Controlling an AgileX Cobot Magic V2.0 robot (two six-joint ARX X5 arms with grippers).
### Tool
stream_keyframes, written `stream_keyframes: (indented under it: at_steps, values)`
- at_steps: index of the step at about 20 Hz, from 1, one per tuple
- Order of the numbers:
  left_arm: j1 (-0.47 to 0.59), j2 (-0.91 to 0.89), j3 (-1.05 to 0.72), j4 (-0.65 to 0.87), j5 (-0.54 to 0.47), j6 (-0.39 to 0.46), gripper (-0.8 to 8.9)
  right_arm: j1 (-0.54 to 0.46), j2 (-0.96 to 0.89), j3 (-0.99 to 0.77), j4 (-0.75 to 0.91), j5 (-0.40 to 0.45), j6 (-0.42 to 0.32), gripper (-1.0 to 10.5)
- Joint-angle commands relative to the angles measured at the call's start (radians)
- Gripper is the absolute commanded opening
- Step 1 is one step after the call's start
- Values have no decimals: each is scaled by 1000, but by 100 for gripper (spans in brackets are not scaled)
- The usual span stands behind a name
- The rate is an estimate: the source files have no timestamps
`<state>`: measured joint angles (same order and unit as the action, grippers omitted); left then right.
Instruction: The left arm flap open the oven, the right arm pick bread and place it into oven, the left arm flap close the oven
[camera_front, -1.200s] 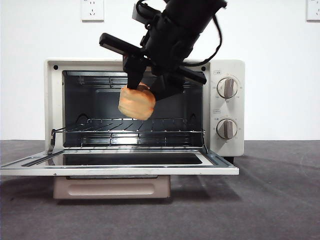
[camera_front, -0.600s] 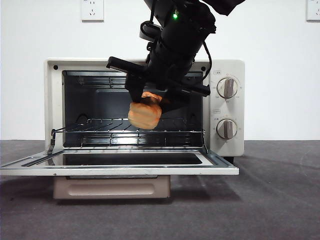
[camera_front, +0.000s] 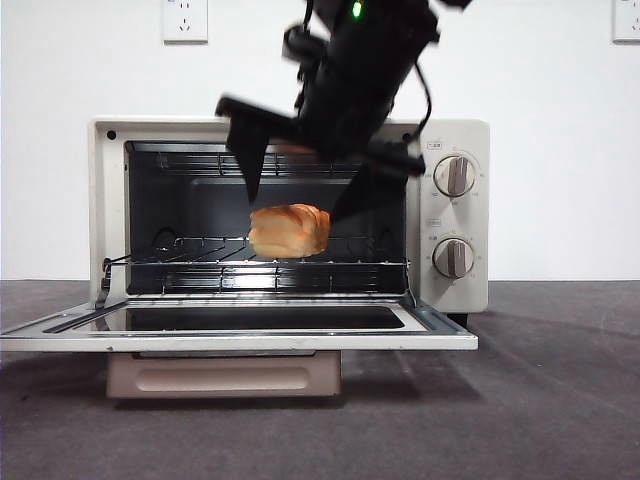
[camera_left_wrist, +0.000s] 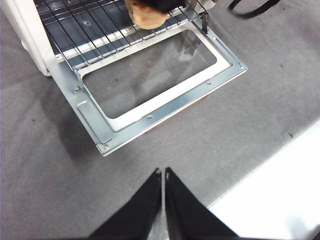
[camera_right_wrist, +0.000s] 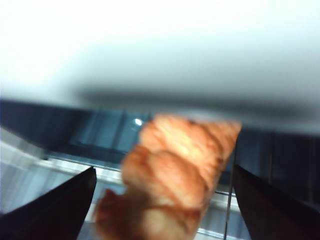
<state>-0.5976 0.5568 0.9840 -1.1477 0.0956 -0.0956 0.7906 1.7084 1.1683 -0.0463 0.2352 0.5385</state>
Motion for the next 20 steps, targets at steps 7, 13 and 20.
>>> stream_keyframes:
  at_steps: [7,13,20]
  values:
    - [-4,4,7,53,-3,1,16,61,-285,23,-332,-124,-245,431]
    - [-4,4,7,79,-3,-2,16,61,-500,20,-536,-225,-407,431]
    - [-4,4,7,97,-3,-3,16,55,-769,-249,-455,-357,-422,431]
